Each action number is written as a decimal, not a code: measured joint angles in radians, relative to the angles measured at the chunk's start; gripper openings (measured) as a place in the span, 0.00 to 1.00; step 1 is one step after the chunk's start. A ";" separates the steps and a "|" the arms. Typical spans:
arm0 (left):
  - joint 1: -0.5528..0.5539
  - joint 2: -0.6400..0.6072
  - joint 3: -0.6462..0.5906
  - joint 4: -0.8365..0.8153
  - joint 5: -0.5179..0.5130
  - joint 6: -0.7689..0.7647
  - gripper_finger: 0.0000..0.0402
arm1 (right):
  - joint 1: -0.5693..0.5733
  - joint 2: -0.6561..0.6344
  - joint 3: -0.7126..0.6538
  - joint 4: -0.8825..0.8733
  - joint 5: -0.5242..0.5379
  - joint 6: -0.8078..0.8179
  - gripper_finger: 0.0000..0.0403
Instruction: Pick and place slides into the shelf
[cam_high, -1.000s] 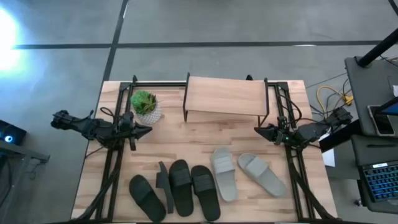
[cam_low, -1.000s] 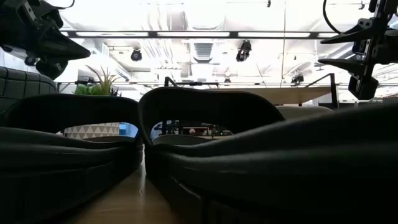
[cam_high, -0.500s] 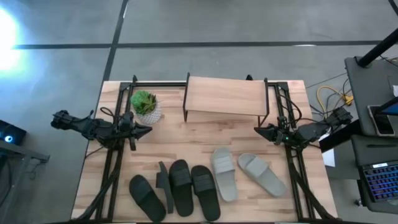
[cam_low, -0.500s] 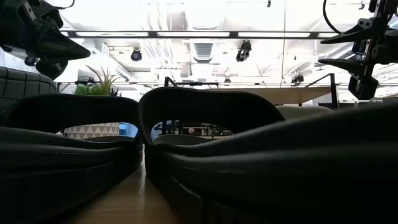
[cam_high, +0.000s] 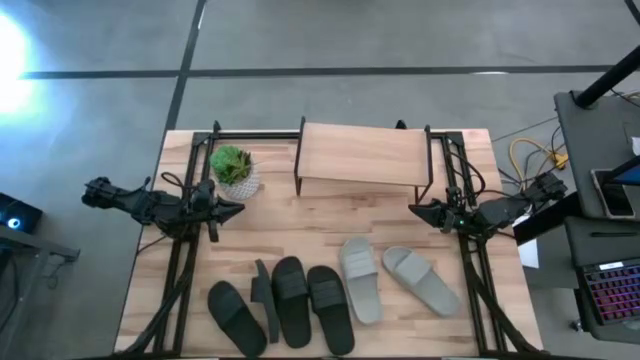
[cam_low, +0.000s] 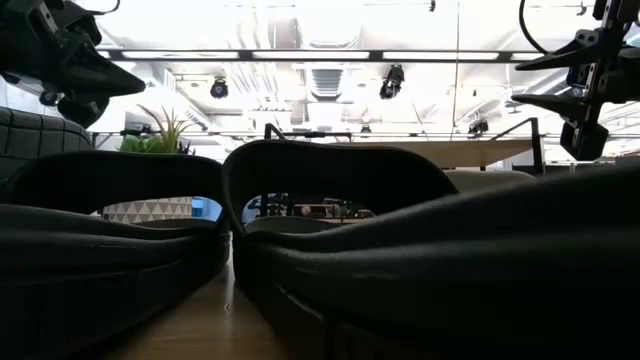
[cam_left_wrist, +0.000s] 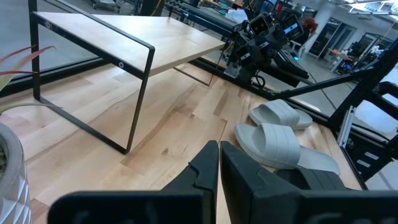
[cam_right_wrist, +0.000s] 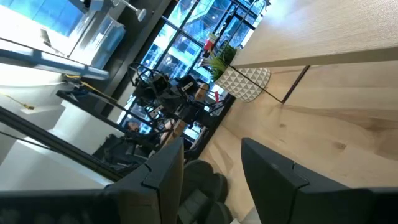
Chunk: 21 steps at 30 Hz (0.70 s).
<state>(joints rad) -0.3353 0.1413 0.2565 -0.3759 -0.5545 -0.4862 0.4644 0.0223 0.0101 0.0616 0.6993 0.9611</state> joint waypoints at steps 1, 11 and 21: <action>0.000 0.000 0.000 0.000 0.000 0.000 0.00 | 0.000 0.000 0.000 0.000 0.000 0.000 0.38; 0.000 0.000 0.000 0.000 0.000 0.000 0.00 | 0.000 0.029 0.000 0.303 -0.035 -0.113 0.38; 0.000 0.000 0.000 0.000 0.000 0.000 0.00 | 0.000 0.210 0.022 0.723 -0.036 -0.373 0.38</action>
<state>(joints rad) -0.3353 0.1414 0.2565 -0.3760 -0.5544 -0.4861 0.4641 0.2320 0.0321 0.7846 0.6630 0.5884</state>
